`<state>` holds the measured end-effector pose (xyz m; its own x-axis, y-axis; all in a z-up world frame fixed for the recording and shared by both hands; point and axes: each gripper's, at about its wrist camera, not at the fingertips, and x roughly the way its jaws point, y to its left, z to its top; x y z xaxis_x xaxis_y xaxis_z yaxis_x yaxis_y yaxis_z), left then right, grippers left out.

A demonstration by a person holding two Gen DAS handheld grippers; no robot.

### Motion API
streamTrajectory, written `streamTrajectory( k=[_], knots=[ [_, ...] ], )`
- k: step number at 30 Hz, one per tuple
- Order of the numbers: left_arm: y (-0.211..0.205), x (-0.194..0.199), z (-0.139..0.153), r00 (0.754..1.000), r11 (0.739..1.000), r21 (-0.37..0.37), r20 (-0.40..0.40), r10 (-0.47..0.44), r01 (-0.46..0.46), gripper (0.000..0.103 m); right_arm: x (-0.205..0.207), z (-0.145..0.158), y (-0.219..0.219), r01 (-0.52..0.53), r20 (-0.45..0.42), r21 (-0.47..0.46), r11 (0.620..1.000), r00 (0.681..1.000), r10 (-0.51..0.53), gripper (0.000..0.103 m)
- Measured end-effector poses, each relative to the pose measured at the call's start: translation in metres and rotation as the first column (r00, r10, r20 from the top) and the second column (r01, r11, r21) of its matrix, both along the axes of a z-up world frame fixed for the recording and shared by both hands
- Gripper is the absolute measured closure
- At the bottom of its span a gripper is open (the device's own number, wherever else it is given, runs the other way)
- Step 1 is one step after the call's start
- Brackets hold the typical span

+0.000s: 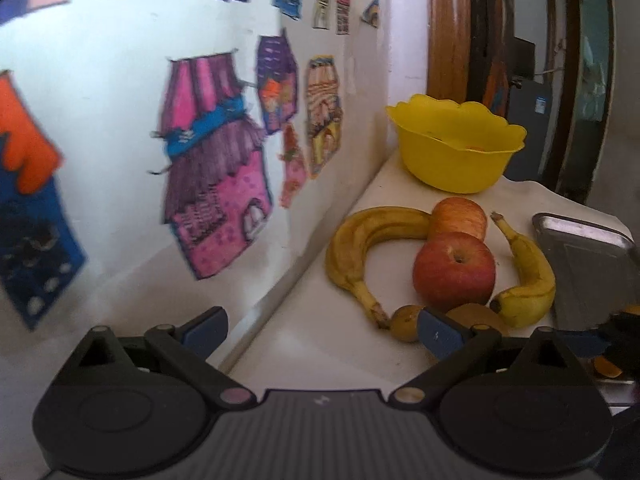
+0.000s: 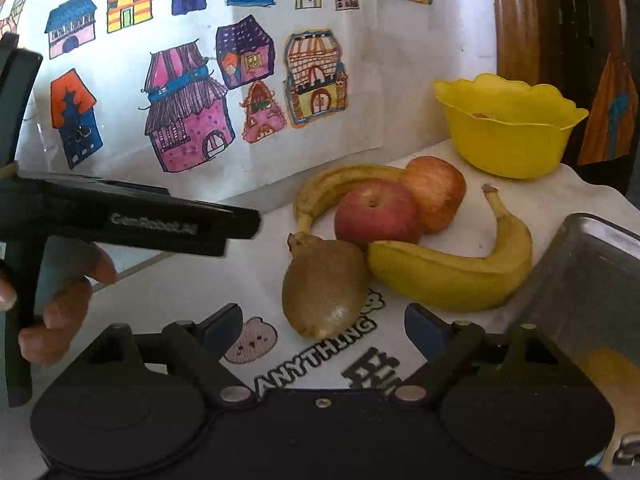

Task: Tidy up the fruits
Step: 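Move both tools back toward the apples and bananas, then close the left tool on the small kiwi while the right tool grips the large kiwi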

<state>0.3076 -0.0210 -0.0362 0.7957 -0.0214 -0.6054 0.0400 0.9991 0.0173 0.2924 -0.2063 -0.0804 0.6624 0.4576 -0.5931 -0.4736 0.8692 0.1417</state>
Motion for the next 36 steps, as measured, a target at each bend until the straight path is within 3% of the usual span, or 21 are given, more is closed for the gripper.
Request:
streamTrajectory(
  k=[16,19,30,36],
  knots=[
    [-0.002,0.015,-0.014,0.998,0.997,-0.063,-0.048,-0.043,0.040,0.009,0.019,-0.017,0.019,0.067,0.011,-0.030,0.997,0.998,-0.067,0.035],
    [0.000,0.015,-0.013,0.998,0.996,-0.078,-0.048,-0.049,0.045,0.009,0.022,-0.016,0.024,0.062,0.020,-0.026,0.998,0.998,-0.062,0.046],
    [-0.009,0.013,-0.018,0.991,0.990,-0.054,-0.030,-0.128,0.127,0.022,-0.007,-0.009,0.007,-0.021,-0.022,-0.043,0.999,1.000,0.020,0.047],
    [-0.027,0.012,-0.025,0.969,0.970,0.021,0.027,-0.244,0.243,0.025,-0.022,-0.008,-0.005,-0.041,-0.040,-0.025,0.999,0.998,0.040,0.047]
  ],
)
